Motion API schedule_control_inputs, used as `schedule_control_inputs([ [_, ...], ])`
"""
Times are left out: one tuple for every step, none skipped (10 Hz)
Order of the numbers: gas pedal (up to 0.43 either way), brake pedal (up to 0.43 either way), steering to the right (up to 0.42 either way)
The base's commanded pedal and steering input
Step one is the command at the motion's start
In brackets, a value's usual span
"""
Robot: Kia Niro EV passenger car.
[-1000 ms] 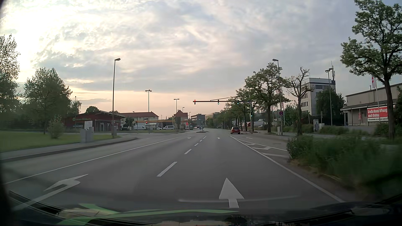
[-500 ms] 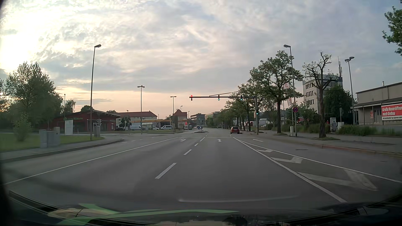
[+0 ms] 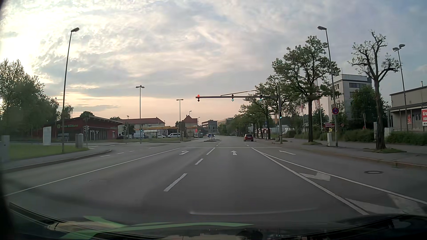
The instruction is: Follow the waypoints while adhering to traffic rules and regulations
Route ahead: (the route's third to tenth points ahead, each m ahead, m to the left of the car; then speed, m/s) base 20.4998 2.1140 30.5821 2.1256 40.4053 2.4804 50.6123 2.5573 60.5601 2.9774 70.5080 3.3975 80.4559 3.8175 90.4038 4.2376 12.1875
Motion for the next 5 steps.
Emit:
schedule_control_inputs([
  [0.0, 0.0, -0.001],
  [0.0, 0.0, -0.001],
  [0.0, 0.0, -0.001],
  [0.0, 0.0, -0.001],
  [0.0, 0.0, -0.001],
])
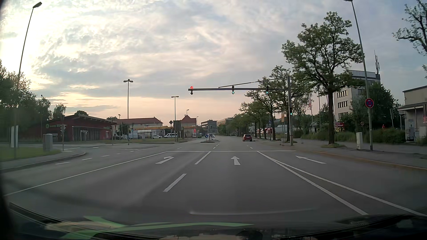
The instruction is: Follow the waypoints while adhering to traffic rules and regulations
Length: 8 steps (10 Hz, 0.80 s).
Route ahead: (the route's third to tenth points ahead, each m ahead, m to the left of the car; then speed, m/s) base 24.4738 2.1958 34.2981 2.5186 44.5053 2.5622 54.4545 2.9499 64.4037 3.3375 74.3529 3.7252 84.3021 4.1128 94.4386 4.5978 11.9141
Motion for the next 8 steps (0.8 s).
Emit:
schedule_control_inputs([
  [0.0, 0.0, -0.001],
  [0.0, 0.0, 0.0],
  [0.02, 0.0, -0.001],
  [0.079, 0.0, -0.001],
  [0.098, 0.0, 0.0],
  [0.11, 0.0, 0.0],
  [0.11, 0.0, 0.0],
  [0.13, 0.0, 0.0],
])
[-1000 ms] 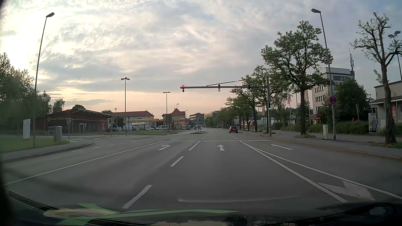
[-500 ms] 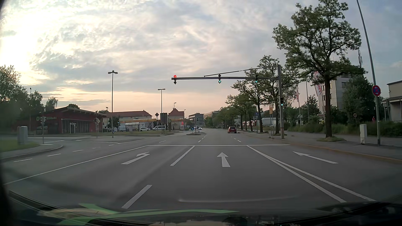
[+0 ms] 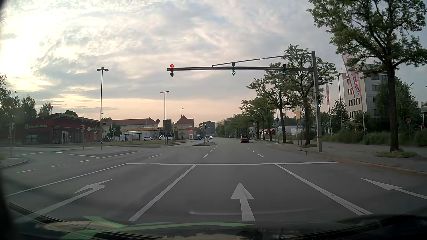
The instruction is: Follow the waypoints while adhering to traffic rules and regulations
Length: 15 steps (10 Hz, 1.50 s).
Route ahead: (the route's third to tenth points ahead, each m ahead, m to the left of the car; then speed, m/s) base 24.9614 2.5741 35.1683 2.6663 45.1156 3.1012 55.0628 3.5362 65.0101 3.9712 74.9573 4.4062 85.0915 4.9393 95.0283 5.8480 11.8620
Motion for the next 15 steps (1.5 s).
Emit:
schedule_control_inputs([
  [0.138, 0.0, 0.001],
  [0.138, 0.0, 0.0],
  [0.138, 0.0, 0.0],
  [0.138, 0.0, -0.001],
  [0.138, 0.0, -0.002],
  [0.138, 0.0, -0.003],
  [0.138, 0.0, -0.003],
  [0.138, 0.0, -0.004],
  [0.138, 0.0, -0.006],
  [0.138, 0.0, -0.008],
  [0.138, 0.0, -0.008],
  [0.138, 0.0, -0.008],
  [0.138, 0.0, -0.007],
  [0.138, 0.0, -0.008],
  [0.138, 0.0, -0.007],
])
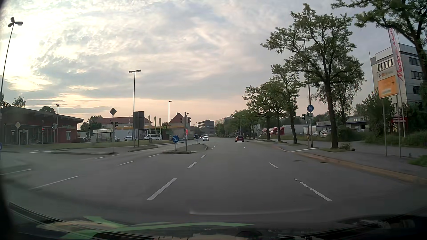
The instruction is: Follow the waypoints while adhering to traffic rules and regulations
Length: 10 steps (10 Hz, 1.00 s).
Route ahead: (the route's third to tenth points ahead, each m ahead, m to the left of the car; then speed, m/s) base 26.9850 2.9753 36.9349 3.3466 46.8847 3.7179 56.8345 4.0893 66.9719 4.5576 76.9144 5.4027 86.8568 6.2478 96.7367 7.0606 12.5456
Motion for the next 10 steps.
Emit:
schedule_control_inputs([
  [0.138, 0.0, -0.007],
  [0.138, 0.0, -0.007],
  [0.138, 0.0, -0.007],
  [0.138, 0.0, -0.007],
  [0.138, 0.0, -0.007],
  [0.138, 0.0, -0.007],
  [0.138, 0.0, -0.007],
  [0.138, 0.0, -0.007],
  [0.138, 0.0, -0.007],
  [0.138, 0.0, -0.007],
])
